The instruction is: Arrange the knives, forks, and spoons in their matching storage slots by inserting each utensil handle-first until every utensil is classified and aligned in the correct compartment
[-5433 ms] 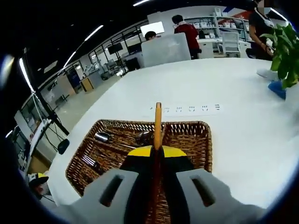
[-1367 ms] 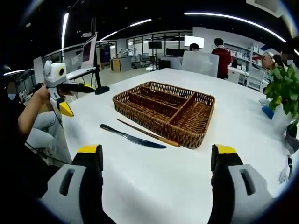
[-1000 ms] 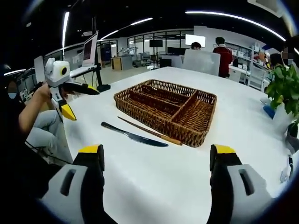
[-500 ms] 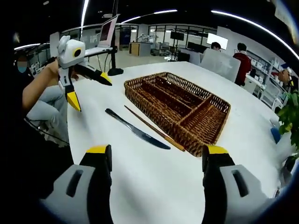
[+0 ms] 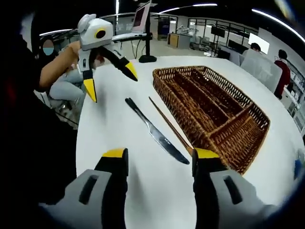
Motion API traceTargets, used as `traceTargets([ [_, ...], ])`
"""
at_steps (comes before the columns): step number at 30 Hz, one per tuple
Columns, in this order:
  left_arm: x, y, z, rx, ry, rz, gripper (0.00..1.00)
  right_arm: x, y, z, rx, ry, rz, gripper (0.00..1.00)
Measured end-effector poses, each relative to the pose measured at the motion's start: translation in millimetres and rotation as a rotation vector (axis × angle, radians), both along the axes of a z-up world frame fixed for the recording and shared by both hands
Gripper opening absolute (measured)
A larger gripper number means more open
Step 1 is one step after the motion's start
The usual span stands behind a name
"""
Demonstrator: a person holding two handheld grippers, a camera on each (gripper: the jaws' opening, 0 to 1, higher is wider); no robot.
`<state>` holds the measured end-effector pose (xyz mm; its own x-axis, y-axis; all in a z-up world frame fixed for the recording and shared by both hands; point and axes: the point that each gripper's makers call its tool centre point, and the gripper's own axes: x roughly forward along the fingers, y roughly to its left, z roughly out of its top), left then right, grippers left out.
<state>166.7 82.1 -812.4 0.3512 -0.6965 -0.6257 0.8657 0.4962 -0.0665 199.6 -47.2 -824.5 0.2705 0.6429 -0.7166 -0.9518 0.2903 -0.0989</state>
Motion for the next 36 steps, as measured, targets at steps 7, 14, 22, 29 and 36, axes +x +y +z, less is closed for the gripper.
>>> traceTargets([
  [7,3.0,-9,-11.0,0.080,0.020,-0.038,0.56,9,3,-20.3,-0.132,0.040,0.105,0.41],
  [14,4.5,-18,-20.1,0.131,0.052,-0.084,0.54,8,7,-39.2,-0.295,0.029,0.293,0.42],
  [22,11.1,-21,-24.2,0.170,0.065,-0.111,0.47,21,14,-44.4,-0.421,0.009,0.390,0.28],
  [29,13.4,-18,-26.3,0.188,0.080,-0.115,0.46,23,20,-50.9,-0.489,0.029,0.460,0.23],
  [36,16.3,-14,-27.4,0.187,0.085,-0.101,0.44,18,21,-51.6,-0.487,0.089,0.499,0.13],
])
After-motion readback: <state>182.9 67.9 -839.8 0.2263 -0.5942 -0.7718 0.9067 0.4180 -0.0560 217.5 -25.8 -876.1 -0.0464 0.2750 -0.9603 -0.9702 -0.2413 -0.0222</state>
